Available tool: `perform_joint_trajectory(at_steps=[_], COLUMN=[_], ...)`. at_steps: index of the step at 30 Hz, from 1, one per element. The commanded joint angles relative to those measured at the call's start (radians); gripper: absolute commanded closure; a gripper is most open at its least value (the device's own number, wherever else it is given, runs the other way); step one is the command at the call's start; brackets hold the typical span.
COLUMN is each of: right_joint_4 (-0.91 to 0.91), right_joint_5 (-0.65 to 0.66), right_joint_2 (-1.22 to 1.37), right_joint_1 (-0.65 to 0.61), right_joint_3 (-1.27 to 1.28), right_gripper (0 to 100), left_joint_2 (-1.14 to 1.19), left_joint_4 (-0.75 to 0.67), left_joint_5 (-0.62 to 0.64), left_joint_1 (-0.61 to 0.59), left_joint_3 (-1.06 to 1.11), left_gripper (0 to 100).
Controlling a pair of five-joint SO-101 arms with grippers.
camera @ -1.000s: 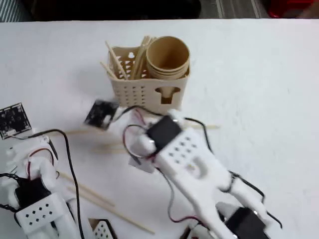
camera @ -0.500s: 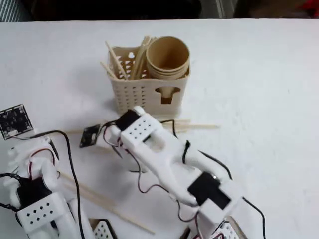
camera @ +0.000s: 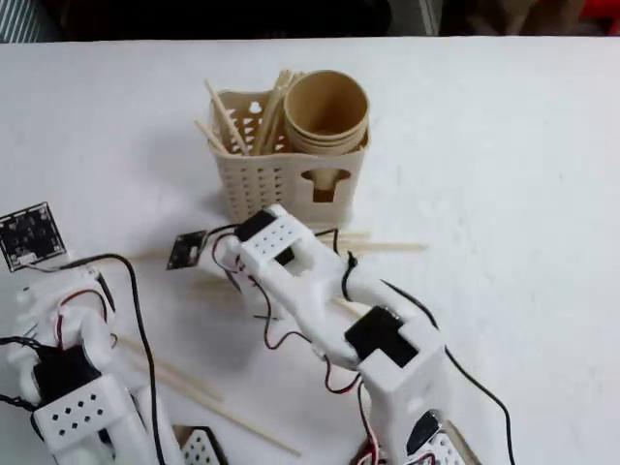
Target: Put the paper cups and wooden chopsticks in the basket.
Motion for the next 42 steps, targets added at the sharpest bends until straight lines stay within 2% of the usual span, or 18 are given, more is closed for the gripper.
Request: perform_joint_trajectory(at_steps=[1,4,9,11,19,24,30,35,42], right_joint_4=[-0.008,0.047,0.189,0.219,0.254,0.254,0.248,0.249,0.321], right_joint_5=[0.003,0.006,0.006,0.002,-0.003,-0.068,-0.081,-0.109,-0.109], right_joint_2=[0.031,0.091,0.185,0.203,0.205,0.205,0.205,0.183,-0.03], right_joint_1=[0.033,0.038,-0.025,-0.056,-0.094,-0.096,-0.105,-0.107,-0.101], right_joint_3=[-0.074,-0.141,-0.249,-0.272,-0.279,-0.278,-0.279,-0.279,-0.273], right_gripper=[52.5,58.3,79.1,83.0,83.7,84.0,98.8,98.1,98.1], left_joint_2=[-0.018,-0.018,-0.018,-0.018,-0.018,-0.018,-0.018,-0.018,-0.018], left_joint_4=[-0.025,-0.044,-0.044,-0.044,-0.044,-0.044,-0.044,-0.044,-0.044], left_joint_5=[-0.031,-0.031,-0.032,-0.032,-0.034,-0.034,-0.035,-0.035,-0.035], left_joint_1=[-0.008,-0.008,-0.008,-0.008,-0.008,-0.008,-0.008,-0.008,-0.008], left_joint_3=[0.008,0.014,0.014,0.014,0.014,0.014,0.014,0.014,0.014], left_gripper=[98,98,98,98,98,98,98,98,98])
